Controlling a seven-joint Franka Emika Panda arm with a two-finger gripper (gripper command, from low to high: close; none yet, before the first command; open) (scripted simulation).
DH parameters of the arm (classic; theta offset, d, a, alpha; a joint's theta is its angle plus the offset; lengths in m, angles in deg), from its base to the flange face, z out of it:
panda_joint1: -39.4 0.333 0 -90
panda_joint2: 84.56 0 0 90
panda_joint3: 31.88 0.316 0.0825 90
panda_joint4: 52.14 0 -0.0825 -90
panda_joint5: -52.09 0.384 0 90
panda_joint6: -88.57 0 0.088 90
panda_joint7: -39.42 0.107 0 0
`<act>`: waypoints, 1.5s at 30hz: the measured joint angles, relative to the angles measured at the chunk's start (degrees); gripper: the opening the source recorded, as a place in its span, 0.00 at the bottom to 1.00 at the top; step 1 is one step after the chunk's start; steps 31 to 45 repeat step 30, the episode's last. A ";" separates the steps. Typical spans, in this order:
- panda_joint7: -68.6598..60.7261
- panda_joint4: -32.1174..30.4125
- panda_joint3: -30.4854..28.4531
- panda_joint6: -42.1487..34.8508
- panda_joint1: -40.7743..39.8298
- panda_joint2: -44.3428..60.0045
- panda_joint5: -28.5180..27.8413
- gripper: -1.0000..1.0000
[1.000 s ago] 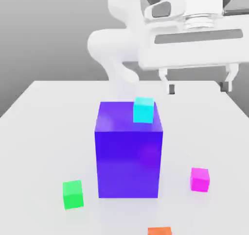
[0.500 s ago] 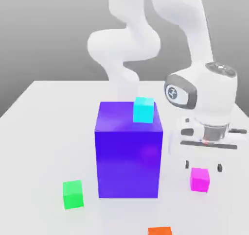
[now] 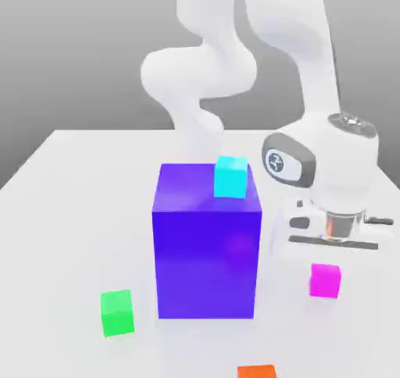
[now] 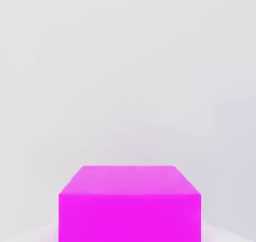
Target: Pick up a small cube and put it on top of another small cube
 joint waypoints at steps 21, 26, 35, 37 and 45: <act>-46.71 2.95 -15.76 -10.53 -35.74 -9.15 7.24 0.00; -46.89 2.60 -15.40 -2.18 -36.00 0.06 7.46 0.00; -46.79 2.66 -15.46 -0.82 -35.98 1.48 7.32 1.00; -46.79 2.66 -15.46 -0.82 -35.98 1.48 7.32 1.00; -46.79 2.66 -15.46 -0.82 -35.98 1.48 7.32 1.00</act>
